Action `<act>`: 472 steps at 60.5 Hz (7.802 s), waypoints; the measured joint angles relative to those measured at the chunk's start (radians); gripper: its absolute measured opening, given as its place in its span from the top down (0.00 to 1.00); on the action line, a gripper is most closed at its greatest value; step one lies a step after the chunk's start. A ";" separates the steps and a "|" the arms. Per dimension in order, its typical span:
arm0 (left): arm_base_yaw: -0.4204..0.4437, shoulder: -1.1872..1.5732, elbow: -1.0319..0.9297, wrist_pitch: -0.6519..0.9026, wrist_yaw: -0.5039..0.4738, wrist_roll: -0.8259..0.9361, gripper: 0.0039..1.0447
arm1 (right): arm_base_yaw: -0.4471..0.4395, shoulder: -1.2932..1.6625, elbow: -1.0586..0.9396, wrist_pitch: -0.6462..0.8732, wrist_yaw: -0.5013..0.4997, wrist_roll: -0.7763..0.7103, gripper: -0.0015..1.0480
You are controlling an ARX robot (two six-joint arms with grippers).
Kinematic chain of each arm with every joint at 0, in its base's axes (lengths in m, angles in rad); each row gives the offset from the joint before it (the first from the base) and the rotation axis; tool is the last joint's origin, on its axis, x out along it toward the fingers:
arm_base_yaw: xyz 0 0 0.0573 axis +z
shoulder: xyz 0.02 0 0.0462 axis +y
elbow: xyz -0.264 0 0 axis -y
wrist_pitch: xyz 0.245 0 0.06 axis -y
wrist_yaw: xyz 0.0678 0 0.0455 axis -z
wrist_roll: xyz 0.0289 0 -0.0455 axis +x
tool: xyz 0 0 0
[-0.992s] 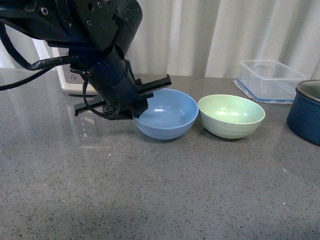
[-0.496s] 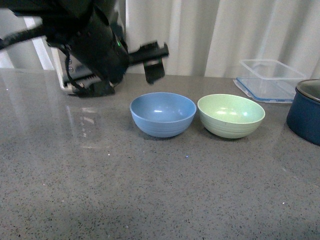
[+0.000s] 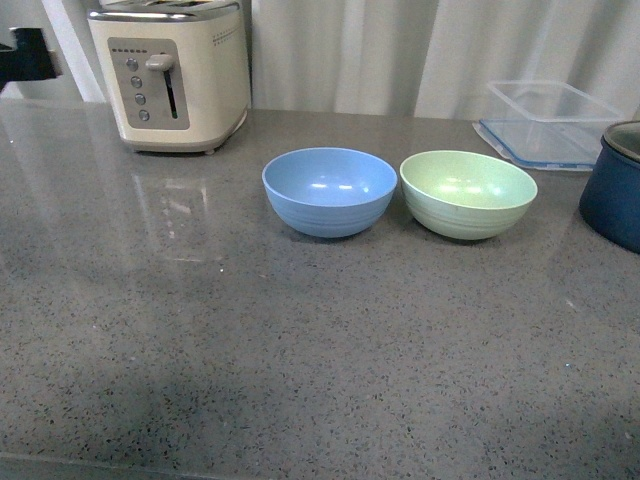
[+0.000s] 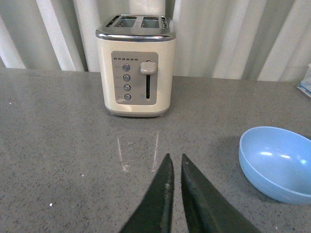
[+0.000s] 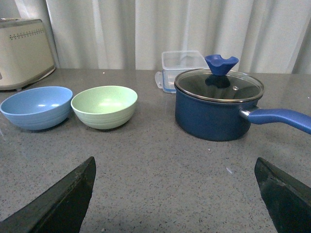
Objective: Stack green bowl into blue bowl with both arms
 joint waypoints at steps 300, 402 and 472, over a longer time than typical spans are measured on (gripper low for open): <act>0.165 -1.327 -0.477 -0.836 0.161 0.009 0.06 | 0.163 2.038 1.486 -0.359 0.185 0.451 0.84; 0.165 -1.327 -0.477 -0.836 0.161 0.009 0.06 | 0.417 2.090 1.690 -0.336 0.247 0.388 0.95; 0.165 -1.328 -0.477 -0.836 0.161 0.009 0.06 | 0.140 0.954 0.224 0.715 0.142 0.001 0.99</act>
